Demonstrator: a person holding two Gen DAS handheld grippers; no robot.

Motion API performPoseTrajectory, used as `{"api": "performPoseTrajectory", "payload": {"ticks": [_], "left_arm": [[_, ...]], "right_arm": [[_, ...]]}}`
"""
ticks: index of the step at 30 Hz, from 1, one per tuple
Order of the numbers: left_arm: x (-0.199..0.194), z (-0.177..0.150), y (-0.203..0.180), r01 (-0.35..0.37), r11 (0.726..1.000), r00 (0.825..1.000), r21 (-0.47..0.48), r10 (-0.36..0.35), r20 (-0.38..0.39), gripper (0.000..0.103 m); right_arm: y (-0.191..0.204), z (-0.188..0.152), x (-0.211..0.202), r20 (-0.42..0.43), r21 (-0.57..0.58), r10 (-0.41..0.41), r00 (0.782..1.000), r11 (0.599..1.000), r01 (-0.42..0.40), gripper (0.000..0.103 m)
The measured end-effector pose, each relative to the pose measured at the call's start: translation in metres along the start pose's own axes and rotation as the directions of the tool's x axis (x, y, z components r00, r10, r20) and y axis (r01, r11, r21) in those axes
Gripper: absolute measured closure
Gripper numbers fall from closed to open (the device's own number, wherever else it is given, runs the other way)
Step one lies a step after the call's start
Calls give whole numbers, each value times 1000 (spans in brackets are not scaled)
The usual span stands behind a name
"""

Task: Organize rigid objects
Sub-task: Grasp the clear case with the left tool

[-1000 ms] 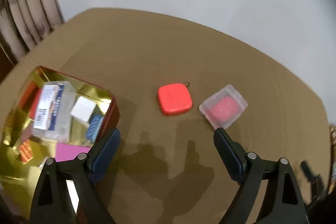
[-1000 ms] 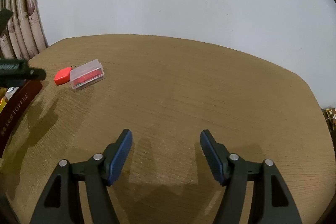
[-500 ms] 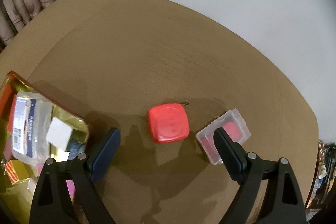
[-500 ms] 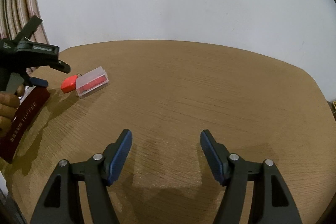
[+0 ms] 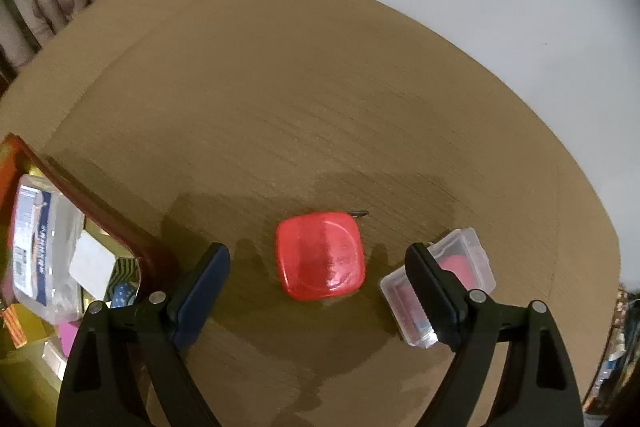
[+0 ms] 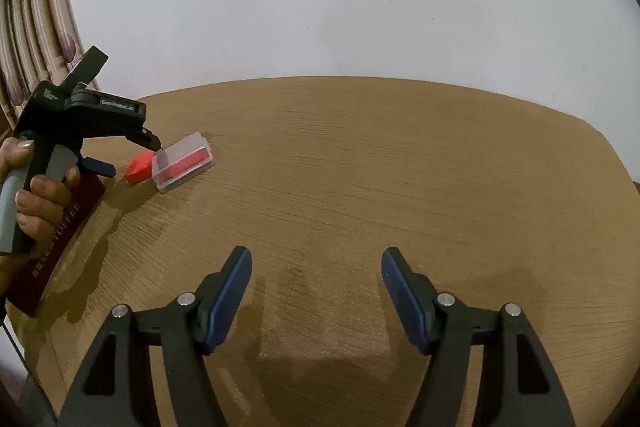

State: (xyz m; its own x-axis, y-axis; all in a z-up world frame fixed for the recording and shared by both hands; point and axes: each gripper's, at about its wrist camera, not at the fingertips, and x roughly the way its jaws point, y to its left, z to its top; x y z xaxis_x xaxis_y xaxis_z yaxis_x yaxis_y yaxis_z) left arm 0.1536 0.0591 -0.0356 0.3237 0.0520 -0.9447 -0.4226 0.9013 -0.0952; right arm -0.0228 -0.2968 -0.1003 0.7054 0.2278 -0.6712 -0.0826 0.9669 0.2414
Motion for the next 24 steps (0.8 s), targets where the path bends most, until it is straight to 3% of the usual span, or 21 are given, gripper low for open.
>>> {"api": "performPoseTrajectory", "payload": {"ticks": [4,9,13,15,18,20,22,24], "left_arm": [[1,-3,-19,-26,999,1000,45,26,10,18],[9,8,-15,-7,1000,1000,-10,7,-9,18],[19,18,-1,24,997,999,-80,-27,-40,35],[20,22,3,32,997,998,-77,-36,-47,35],[5,19,-5,40,999,999,15,-40,25,33],[-4,12,-22,49,993,997,108,-55,61,23],[-7,4,-43,45,972,995,231,-63,73,20],[-8,-3,-60,48,929,994,366,-82,77,20]], "right_arm": [[-2,0,-1,-4,5,8,1000,1000,-8,34],[-4,1,-3,-11,13,14,1000,1000,-14,34],[-4,2,-2,-15,16,18,1000,1000,-18,34],[-5,2,-2,-17,17,20,1000,1000,-19,34],[-6,2,-1,-21,23,22,1000,999,-22,34],[-9,1,-2,-23,30,24,999,999,-23,34],[-10,2,-1,-25,36,26,999,999,-25,34],[-11,1,-1,-24,41,28,999,999,-27,34]]}}
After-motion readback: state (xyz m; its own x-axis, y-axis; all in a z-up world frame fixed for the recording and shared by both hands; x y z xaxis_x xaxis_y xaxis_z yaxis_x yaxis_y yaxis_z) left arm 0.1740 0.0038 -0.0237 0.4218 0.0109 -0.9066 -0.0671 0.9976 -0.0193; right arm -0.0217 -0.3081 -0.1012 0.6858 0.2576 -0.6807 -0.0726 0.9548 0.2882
